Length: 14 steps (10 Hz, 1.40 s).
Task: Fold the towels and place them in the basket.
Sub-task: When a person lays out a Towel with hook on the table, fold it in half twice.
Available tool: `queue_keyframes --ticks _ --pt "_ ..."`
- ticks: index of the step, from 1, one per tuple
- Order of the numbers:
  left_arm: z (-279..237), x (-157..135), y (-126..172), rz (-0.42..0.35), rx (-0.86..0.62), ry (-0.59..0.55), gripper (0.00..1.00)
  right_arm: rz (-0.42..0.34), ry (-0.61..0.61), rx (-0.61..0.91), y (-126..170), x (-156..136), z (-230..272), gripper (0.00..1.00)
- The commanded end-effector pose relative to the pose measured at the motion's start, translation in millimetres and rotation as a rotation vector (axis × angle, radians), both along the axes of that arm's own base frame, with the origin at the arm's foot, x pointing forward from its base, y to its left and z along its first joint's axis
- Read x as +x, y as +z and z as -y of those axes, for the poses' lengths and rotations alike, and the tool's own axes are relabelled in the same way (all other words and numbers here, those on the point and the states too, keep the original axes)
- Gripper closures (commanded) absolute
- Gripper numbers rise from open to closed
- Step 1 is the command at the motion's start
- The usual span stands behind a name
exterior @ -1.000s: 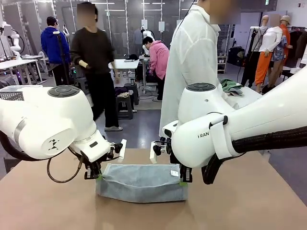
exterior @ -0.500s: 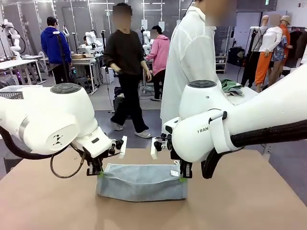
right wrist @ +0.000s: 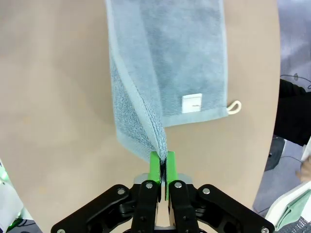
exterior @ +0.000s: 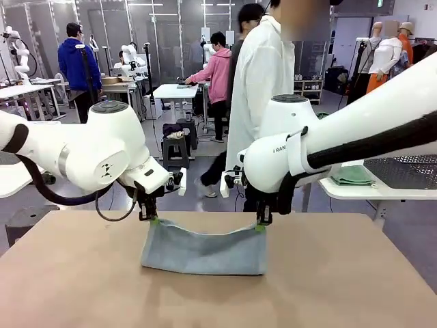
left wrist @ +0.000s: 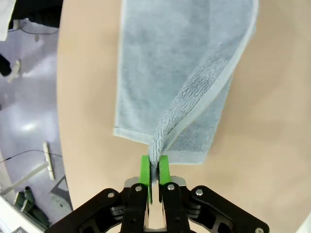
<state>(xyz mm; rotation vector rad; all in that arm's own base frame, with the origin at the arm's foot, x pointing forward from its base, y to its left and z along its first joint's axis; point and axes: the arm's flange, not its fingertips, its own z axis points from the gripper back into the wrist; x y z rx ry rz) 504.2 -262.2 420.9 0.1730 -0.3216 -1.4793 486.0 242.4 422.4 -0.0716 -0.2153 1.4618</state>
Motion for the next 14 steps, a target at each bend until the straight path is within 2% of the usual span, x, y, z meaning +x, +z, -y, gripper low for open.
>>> queue_keyframes --ticks 1,4,7,11,13,14 --pt "4 22 3 0.002 0.023 0.047 0.91 -0.027 0.018 0.004 -1 25 3 0.94" --pt "-6 52 -12 -0.025 0.016 0.082 0.91 -0.052 0.048 0.05 -21 52 12 0.94" --pt "-19 61 -32 -0.048 0.028 0.147 0.91 -0.059 0.067 0.063 -48 72 19 0.94" --pt "-26 74 -51 -0.064 0.032 0.156 0.91 -0.046 0.095 0.079 -69 78 17 0.94" --pt "-24 74 -54 -0.051 0.03 0.13 0.73 -0.017 0.123 0.089 -71 78 15 0.74" --pt "-23 72 -54 -0.031 0.037 0.113 0.73 0.005 0.13 0.092 -70 77 14 0.66"
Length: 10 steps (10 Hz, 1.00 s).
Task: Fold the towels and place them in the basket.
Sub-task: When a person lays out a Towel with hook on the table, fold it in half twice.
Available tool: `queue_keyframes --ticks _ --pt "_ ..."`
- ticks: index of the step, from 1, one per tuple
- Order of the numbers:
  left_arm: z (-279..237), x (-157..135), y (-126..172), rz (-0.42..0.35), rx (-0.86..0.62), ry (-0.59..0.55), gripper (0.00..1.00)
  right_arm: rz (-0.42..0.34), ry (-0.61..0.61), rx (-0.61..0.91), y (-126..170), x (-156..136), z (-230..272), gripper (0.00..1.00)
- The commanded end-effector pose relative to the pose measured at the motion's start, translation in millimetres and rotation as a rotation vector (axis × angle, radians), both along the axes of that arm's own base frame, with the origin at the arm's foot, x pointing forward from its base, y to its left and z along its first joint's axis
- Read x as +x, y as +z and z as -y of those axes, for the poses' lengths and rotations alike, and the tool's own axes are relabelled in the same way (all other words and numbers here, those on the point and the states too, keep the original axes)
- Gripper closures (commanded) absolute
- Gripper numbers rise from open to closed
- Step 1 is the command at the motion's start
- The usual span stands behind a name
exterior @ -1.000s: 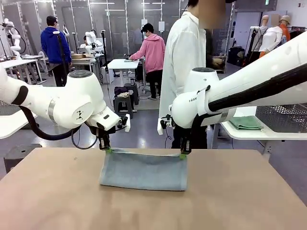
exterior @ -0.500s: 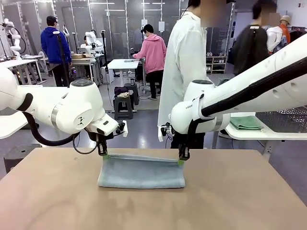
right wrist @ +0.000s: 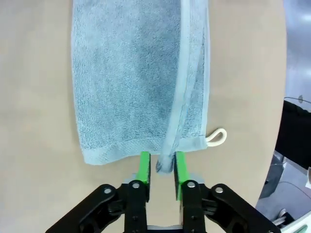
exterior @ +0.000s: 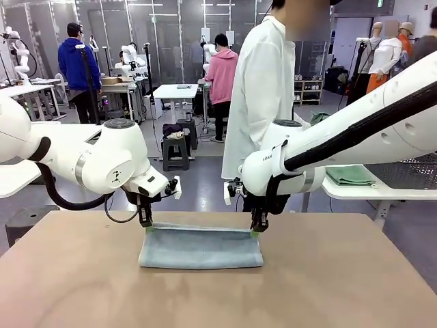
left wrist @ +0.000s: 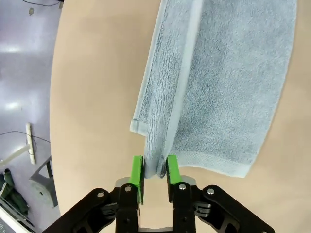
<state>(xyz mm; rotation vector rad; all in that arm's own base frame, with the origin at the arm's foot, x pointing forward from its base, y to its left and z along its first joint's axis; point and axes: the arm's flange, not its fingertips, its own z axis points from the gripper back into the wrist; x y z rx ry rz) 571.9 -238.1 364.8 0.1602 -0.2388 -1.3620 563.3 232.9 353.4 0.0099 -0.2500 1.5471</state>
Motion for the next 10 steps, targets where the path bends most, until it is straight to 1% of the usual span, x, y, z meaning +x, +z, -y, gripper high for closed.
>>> queue_keyframes --ticks 1,2,3,4,5,6,7,8,9,10 --pt "3 0 4 0.072 0.03 -0.026 0.54 0.054 0.041 0.038 2 -1 4 0.55" --pt "4 -3 8 0.112 0.03 -0.035 0.59 0.076 0.044 0.039 5 -2 3 0.46" --pt "4 -5 15 0.129 0.003 -0.044 0.36 0.097 0.044 0.045 11 -3 1 0.35" --pt "3 -11 25 0.115 -0.024 -0.052 0.41 0.097 0.037 0.061 19 -10 -3 0.26" --pt "2 -22 41 0.092 -0.057 -0.076 0.18 0.087 -0.003 0.082 31 -23 -7 0.15" --pt "0 -38 61 0.02 -0.064 -0.106 0.25 0.089 -0.112 0.086 47 -43 -11 0.06" --pt "-7 -49 85 -0.063 -0.101 -0.151 0.25 0.089 -0.242 0.123 64 -64 -12 0.06" --pt "-22 -57 111 -0.074 -0.17 -0.175 0.25 0.154 -0.406 0.181 78 -88 -15 0.06" --pt "-35 -59 128 -0.085 -0.221 -0.182 0.25 0.143 -0.567 0.249 85 -104 -20 0.06" --pt "-48 -60 138 -0.1 -0.256 -0.19 0.25 0.177 -0.722 0.287 89 -116 -23 0.06"
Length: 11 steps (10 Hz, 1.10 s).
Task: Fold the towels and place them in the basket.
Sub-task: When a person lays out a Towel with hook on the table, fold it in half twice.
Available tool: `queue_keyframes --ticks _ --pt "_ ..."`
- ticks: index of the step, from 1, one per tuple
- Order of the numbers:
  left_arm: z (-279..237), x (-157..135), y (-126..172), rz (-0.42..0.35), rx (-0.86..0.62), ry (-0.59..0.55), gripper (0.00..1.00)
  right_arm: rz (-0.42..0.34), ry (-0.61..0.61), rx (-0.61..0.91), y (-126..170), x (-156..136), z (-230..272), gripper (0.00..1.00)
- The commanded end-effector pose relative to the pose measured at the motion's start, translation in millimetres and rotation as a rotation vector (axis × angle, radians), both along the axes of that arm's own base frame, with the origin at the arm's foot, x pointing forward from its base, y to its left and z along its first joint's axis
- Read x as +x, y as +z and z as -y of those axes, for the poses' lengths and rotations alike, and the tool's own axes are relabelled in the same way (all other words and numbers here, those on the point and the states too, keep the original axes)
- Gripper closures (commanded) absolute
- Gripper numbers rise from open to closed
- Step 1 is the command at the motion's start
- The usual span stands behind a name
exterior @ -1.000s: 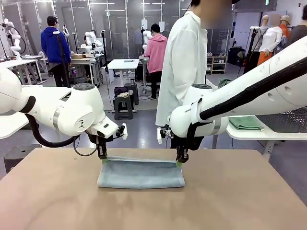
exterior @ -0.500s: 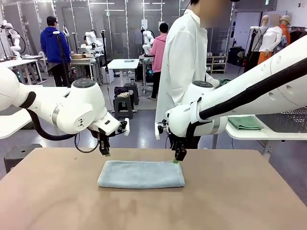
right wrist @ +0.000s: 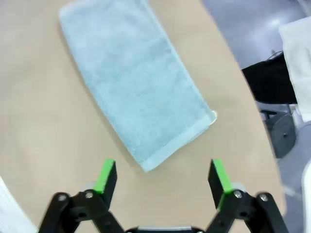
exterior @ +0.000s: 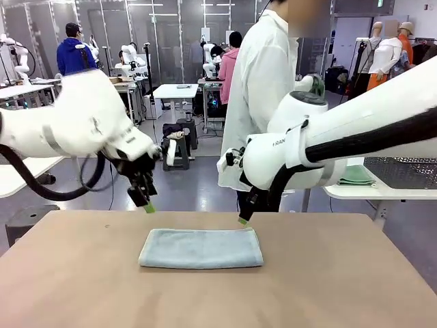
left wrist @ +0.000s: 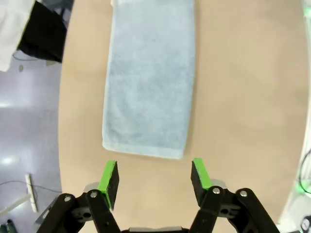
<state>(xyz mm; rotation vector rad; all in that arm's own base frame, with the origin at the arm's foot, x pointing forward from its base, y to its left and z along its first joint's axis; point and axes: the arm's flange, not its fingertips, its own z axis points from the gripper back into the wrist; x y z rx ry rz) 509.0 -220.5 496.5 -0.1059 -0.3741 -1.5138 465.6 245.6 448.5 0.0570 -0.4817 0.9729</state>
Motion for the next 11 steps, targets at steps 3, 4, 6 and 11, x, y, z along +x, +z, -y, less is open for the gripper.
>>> queue_keyframes --ticks 3,4,6,11 --pt "-56 2 11 -0.057 -0.065 -0.03 0.25 0.033 -0.521 0.401 10 -36 22 0.06" --pt "-63 2 10 -0.063 -0.075 -0.037 0.25 -0.058 -0.593 0.492 8 -35 40 0.06" --pt "-82 1 8 -0.083 -0.134 -0.053 0.25 -0.193 -0.749 0.501 -2 -26 69 0.06" --pt "-124 7 2 -0.113 -0.242 -0.061 0.25 -0.547 -0.873 0.417 -45 -11 79 0.06"
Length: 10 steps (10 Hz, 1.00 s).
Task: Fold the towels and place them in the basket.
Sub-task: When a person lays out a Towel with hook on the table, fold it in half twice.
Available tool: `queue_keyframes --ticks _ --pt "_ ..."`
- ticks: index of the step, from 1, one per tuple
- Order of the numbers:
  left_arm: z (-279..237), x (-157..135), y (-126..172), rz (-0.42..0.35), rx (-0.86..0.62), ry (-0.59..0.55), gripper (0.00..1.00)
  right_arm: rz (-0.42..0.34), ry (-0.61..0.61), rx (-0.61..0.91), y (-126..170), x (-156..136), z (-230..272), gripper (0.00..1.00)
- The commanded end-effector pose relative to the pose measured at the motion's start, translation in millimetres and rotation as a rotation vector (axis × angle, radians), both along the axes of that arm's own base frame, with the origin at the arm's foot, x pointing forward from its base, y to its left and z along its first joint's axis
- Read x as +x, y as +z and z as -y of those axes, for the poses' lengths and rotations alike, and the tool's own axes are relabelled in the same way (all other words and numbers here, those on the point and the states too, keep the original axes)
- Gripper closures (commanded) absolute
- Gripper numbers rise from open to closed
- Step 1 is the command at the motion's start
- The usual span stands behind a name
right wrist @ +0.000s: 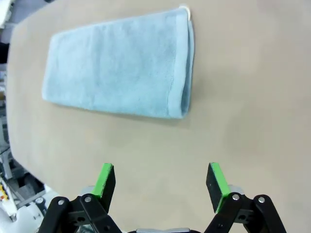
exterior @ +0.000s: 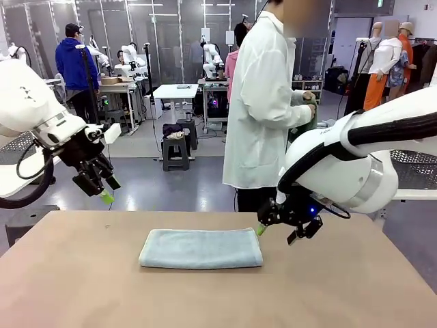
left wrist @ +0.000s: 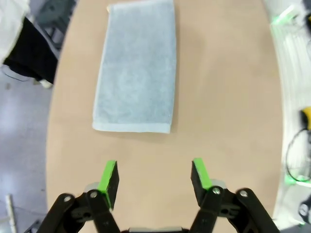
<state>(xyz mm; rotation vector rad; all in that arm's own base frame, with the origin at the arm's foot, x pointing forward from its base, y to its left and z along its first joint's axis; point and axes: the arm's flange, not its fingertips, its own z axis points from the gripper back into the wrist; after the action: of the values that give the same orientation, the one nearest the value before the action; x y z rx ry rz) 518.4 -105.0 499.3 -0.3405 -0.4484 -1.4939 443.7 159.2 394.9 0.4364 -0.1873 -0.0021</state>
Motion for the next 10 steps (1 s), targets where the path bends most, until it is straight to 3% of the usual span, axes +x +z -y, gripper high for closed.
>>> queue_keyframes --ticks 1,2,3,6,10 --pt "-17 0 -2 -0.029 -0.075 -0.041 0.25 -0.028 0.003 0.027 8 14 -15 0.06" --pt "-27 4 -3 -0.043 -0.126 -0.041 0.25 0.009 -0.012 0.017 7 17 -20 0.06" --pt "-39 8 -4 -0.049 -0.174 -0.039 0.25 -0.022 0.013 0.005 -1 3 -6 0.06" --pt "-84 23 -14 -0.094 -0.37 -0.072 0.25 -0.022 0.013 0.005 -1 3 -6 0.06" --pt "-104 26 -32 -0.078 -0.479 -0.094 0.25 -0.022 0.013 0.005 -1 3 -6 0.06"
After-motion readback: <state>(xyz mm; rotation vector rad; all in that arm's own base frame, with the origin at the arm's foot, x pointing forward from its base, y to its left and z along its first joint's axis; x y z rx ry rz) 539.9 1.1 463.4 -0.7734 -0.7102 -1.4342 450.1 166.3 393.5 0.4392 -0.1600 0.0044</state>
